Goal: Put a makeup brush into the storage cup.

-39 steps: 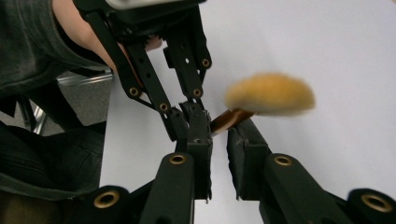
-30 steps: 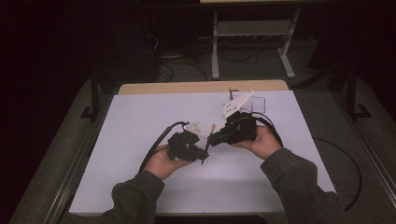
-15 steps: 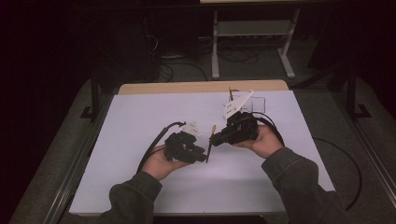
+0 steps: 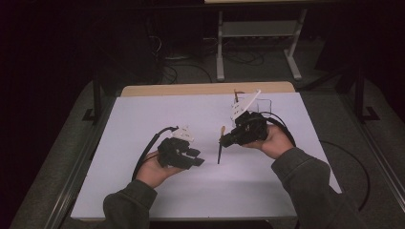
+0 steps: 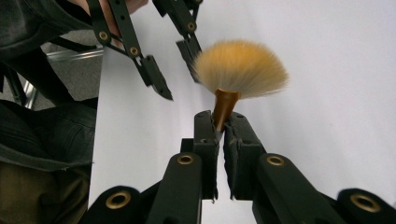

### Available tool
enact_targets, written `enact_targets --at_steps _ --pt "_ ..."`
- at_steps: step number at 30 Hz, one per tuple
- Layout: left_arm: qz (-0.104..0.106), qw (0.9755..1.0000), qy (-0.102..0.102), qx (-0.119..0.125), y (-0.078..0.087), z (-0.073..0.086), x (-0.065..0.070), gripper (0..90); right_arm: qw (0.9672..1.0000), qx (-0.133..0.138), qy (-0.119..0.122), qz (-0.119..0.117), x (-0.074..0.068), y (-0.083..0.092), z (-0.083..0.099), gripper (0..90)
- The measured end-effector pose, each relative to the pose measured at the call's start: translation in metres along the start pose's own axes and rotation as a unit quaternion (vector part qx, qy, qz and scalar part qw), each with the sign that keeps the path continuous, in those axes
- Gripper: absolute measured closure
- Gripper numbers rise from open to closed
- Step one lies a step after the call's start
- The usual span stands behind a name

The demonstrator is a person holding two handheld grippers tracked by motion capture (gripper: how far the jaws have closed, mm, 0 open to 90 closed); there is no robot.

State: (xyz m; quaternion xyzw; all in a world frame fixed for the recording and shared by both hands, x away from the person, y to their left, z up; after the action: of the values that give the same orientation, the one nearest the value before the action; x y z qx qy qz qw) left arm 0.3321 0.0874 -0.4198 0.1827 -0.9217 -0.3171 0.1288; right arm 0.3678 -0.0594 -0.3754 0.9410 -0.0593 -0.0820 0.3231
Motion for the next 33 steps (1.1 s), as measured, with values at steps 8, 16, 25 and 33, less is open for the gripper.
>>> enact_targets --at_steps 8,16,25,33 --pt "-0.008 0.9999 0.002 0.014 0.009 0.007 -0.005 58.4 0.9998 -0.015 0.002 0.01 0.004 0.005 0.0 82.9" --pt "-0.017 0.9996 -0.002 0.021 0.015 0.012 -0.007 56.0 0.9996 -0.022 -0.002 0.018 0.007 0.007 0.003 82.9" --pt "-0.019 0.9993 -0.001 0.032 0.023 0.018 -0.011 54.7 0.9992 -0.027 -0.007 0.028 0.013 0.012 0.007 83.0" --pt "-0.024 0.999 -0.001 0.038 0.026 0.022 -0.013 52.7 0.9985 -0.034 -0.015 0.039 0.02 0.017 0.014 82.9"
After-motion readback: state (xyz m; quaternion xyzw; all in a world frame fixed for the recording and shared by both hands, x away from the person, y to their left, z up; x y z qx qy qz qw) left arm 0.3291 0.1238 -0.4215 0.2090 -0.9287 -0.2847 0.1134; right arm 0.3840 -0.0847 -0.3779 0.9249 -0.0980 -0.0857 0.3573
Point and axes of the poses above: each handheld gripper's, and its own axes: y roughly backward along the jaws, z roughly out of its underside, x roughly to its right, the point moved 8 cm from there along -y, roughly forward along the jaws, and after that the axes turned 8 degrees about x, right-handed, at the moved point
